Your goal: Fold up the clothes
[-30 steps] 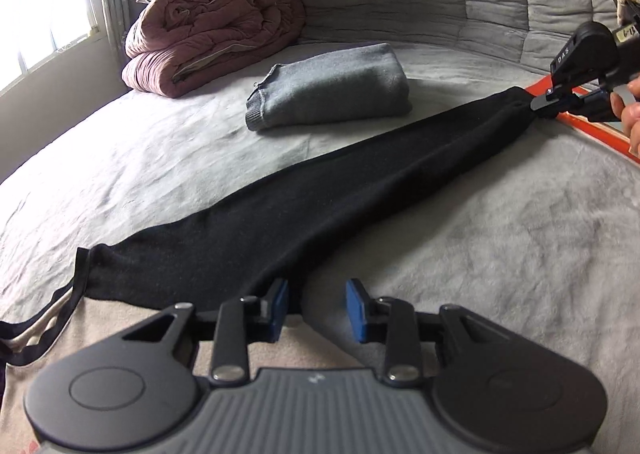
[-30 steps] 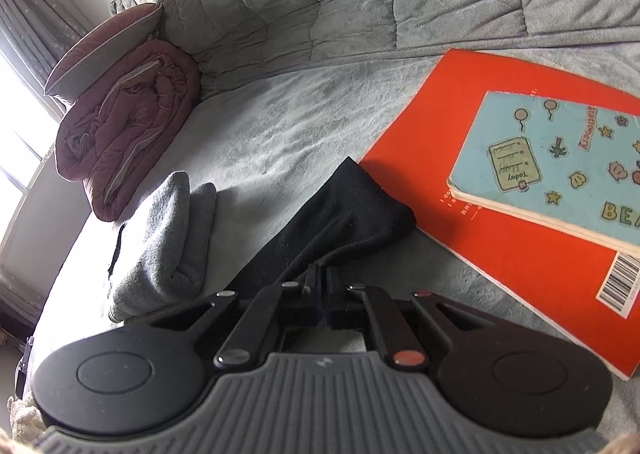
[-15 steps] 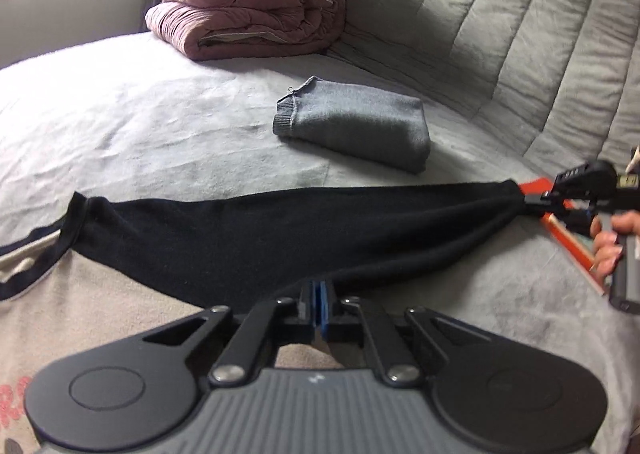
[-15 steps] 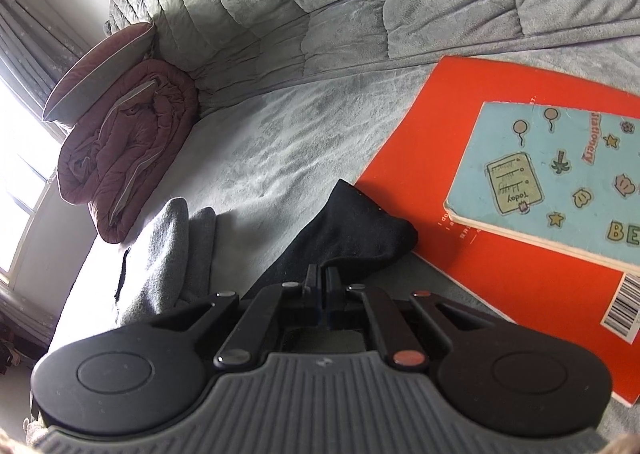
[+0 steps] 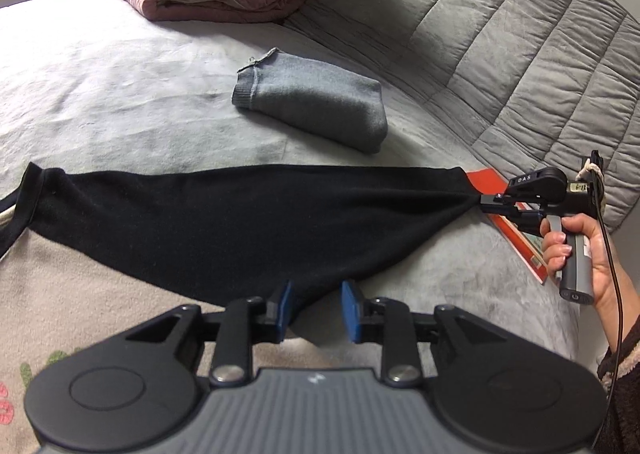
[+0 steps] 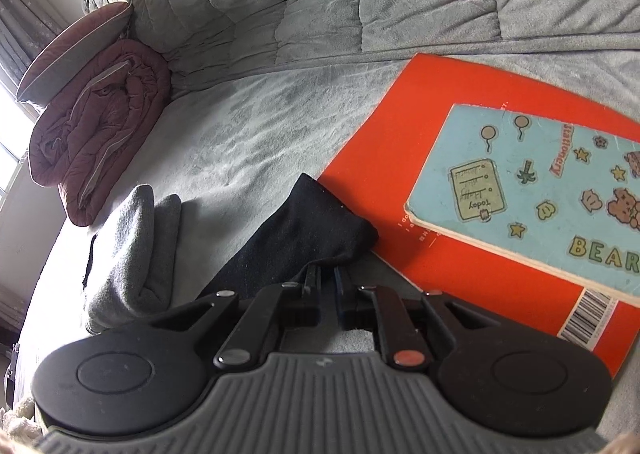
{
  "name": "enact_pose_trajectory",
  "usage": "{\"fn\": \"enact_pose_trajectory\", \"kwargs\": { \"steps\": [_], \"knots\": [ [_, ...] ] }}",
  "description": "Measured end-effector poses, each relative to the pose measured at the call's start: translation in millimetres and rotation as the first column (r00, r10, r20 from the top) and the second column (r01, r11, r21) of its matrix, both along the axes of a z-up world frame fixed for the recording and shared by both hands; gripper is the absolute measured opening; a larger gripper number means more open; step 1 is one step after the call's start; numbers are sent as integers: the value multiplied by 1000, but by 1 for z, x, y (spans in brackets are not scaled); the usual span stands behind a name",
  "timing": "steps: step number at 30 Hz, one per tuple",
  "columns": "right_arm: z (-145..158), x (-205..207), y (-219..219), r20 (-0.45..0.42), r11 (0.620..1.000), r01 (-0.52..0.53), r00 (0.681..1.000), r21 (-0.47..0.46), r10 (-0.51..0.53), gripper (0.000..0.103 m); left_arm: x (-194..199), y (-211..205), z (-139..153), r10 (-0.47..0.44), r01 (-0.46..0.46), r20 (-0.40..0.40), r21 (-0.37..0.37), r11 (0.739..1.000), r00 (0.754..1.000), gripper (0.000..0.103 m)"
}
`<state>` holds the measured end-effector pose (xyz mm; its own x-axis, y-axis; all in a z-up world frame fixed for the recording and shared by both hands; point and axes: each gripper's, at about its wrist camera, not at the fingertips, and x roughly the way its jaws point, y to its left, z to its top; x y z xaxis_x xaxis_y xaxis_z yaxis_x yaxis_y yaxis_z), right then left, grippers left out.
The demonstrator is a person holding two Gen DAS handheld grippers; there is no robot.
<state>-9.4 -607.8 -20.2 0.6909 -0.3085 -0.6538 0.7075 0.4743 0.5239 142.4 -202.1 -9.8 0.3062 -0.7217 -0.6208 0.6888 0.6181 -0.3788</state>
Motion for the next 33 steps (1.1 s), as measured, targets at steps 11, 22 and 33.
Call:
{"fn": "enact_pose_trajectory", "kwargs": {
  "steps": [11,22,33],
  "knots": [
    [13,42,-19,-71,943,-196,981,-268,183,37,0,-52,-25,108,-106,38,-51,993,993,27],
    [-25,72,-9,-269,755,-411,911,-511,314,12,-22,-67,-47,98,-93,175,-38,995,980,27],
    [-25,80,-16,-248,732,-366,930,-575,270,9,-21,-66,-49,98,-92,158,-46,995,983,28]
  ]
}}
